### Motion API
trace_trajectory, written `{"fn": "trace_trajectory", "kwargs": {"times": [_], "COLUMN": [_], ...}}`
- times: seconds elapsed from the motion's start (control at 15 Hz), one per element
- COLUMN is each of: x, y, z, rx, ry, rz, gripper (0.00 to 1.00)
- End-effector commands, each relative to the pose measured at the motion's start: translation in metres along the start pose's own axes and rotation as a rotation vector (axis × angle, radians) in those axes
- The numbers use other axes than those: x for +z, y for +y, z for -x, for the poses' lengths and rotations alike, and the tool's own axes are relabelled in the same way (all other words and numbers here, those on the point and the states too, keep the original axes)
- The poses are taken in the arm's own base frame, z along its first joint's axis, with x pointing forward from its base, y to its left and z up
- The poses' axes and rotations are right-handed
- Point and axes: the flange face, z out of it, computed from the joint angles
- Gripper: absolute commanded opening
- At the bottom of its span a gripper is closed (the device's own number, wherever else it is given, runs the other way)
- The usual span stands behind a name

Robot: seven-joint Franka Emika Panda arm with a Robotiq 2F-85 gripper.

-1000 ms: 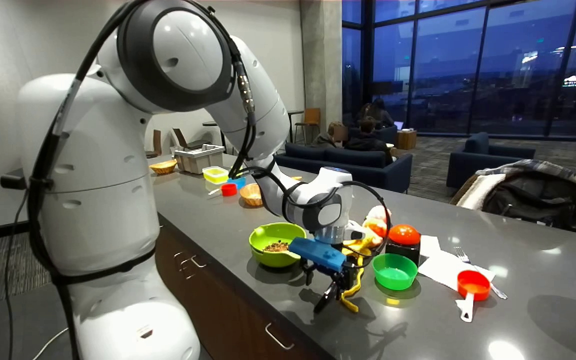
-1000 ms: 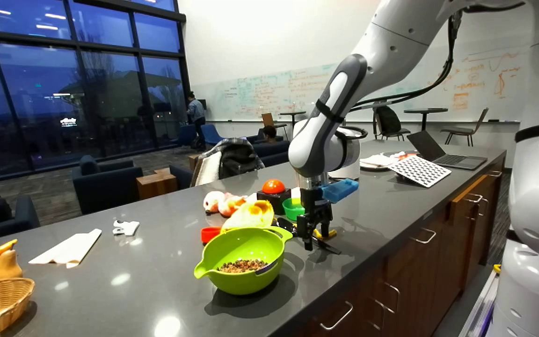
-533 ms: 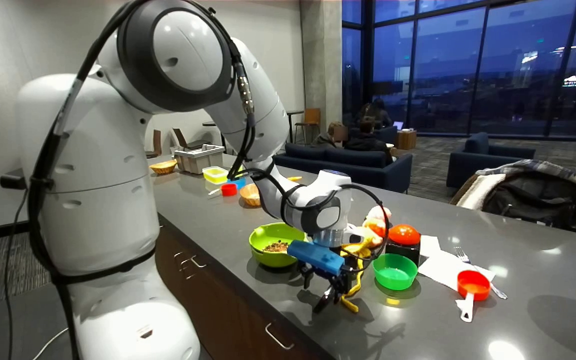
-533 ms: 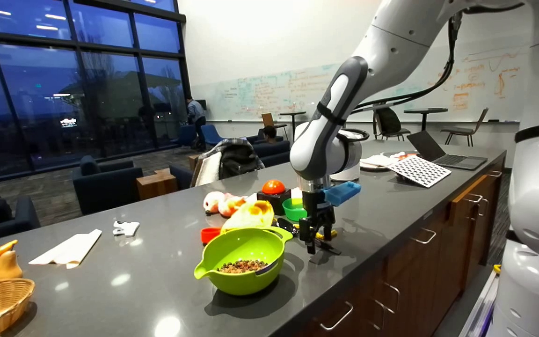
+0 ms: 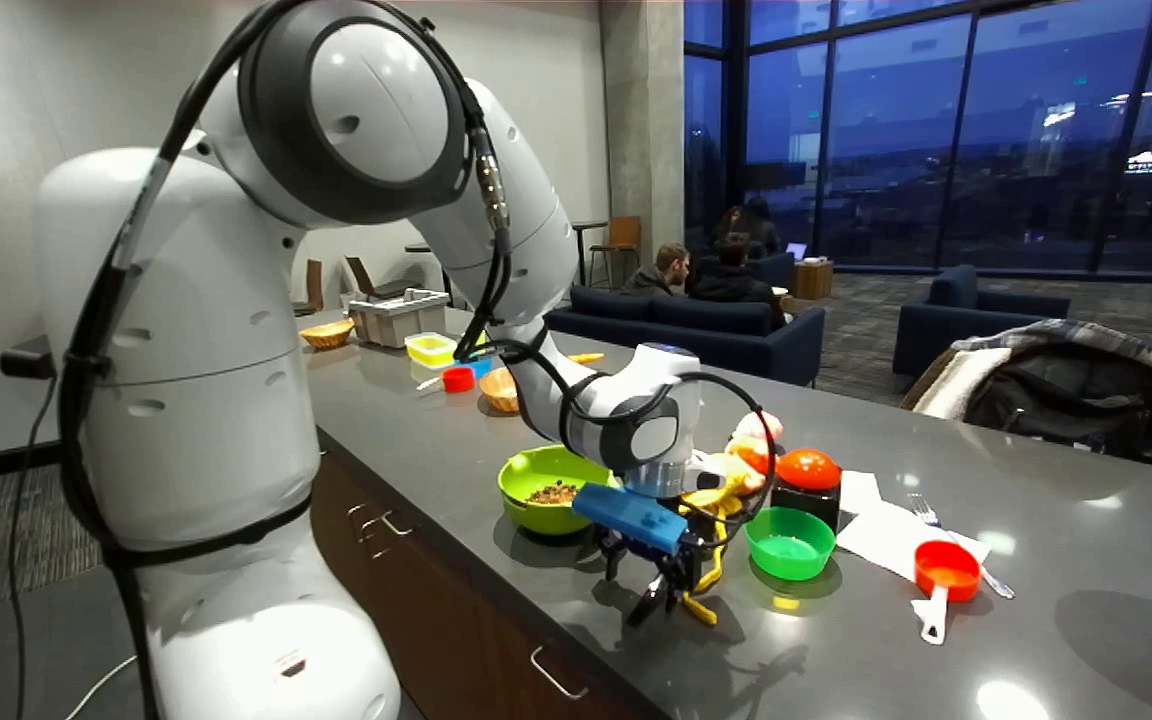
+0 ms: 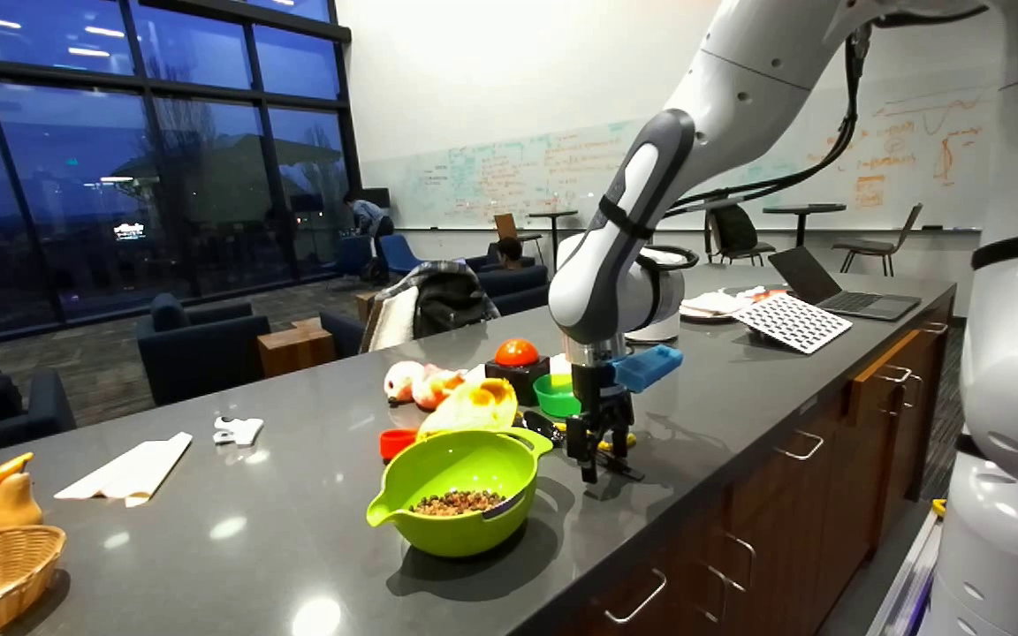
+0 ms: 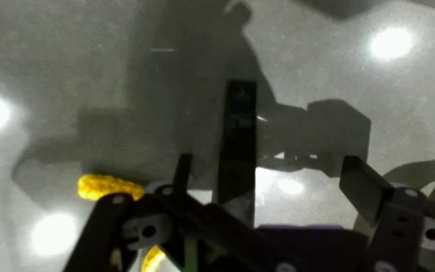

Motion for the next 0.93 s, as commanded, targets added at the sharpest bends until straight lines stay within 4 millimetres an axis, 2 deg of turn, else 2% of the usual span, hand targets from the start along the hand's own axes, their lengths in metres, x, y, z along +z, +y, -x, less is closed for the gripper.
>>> {"fn": "trace_trajectory", "kwargs": {"times": [0.0,0.33,0.67,0.73,0.87], "x": [0.003,0.016,0.016,0.016,0.014], "y": [-0.007,-0.014,-0.016,-0.016,-0.018], "z": [0.002,-0.002,-0.001,-0.001,0.000], "rx": [0.001,0.023,0.040,0.036,0.025], "ry": [0.045,0.088,0.094,0.096,0.101], "rz": [0.018,0.069,0.095,0.100,0.104], "gripper": [1.00,1.00,1.00,0.75,0.71]}}
